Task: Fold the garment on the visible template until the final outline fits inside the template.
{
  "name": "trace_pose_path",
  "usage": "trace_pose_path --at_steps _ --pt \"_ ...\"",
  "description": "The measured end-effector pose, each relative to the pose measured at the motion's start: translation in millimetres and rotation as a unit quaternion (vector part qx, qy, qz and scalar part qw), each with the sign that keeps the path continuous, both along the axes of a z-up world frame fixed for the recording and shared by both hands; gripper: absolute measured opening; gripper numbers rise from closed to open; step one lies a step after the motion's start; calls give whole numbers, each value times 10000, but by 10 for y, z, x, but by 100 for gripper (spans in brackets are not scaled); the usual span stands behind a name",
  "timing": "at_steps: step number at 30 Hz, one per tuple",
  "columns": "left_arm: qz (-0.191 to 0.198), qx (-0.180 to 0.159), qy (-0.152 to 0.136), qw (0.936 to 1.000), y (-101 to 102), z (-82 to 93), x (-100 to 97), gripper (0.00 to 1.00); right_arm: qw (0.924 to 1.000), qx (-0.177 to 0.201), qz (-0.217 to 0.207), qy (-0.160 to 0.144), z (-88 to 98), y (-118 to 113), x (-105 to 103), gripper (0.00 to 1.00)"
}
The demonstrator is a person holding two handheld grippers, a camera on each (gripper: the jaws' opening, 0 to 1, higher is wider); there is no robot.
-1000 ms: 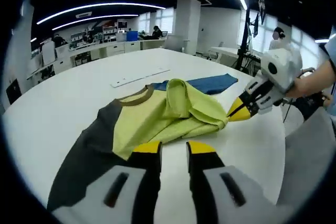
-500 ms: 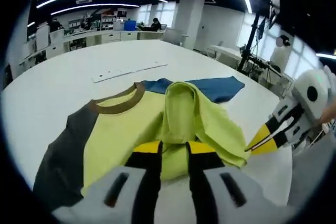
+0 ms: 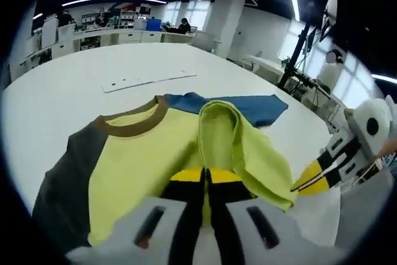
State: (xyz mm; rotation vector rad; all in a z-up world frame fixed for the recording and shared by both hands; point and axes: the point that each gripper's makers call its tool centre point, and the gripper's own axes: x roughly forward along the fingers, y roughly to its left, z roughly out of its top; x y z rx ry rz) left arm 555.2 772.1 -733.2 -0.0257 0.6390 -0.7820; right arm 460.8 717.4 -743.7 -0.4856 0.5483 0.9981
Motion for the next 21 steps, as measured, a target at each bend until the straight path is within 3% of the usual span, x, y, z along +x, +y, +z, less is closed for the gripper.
trace_pose_path --at_steps 7,11,21 --pt "-15 -83 -131 9999 52 194 -53 0 9999 69 -87 -29 55 -27 -9 0" --pt "-66 -91 -300 9995 79 358 -121 0 9998 54 -169 -117 109 -80 -19 7" --pt "-265 -87 -862 9959 160 873 -505 0 9986 165 -491 -133 192 -300 -86 12"
